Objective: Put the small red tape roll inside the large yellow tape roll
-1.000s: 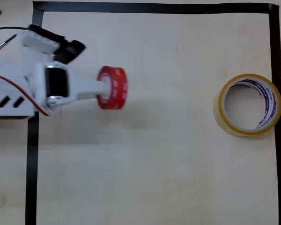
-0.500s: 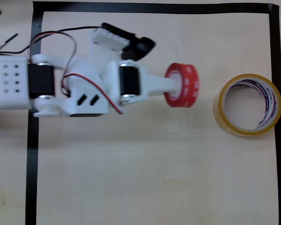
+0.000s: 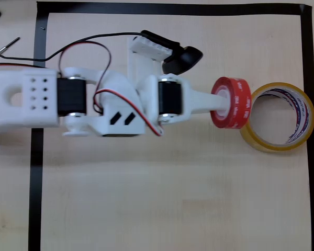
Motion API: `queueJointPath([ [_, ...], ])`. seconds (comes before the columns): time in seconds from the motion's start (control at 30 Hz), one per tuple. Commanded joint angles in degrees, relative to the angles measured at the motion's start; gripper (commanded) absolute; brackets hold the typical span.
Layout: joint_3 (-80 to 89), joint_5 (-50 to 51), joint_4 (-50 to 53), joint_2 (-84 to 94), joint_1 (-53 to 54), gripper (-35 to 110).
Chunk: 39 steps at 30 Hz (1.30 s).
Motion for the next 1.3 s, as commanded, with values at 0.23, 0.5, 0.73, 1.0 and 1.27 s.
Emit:
queueJointPath([
  [0.23, -19.0, 1.7, -2.3, -8.2, -0.5, 0],
  [0.5, -30.4, 1.7, -1.9, -18.2, -0.9, 0],
  [0.73, -44.9, 1.7, 6.3, -25.7, -0.7, 0],
  [1.0, -92.6, 4.2, 29.4, -51.3, -0.2, 16],
  [1.27, -100.5, 7.5, 36.9, -54.4, 0.4, 17],
])
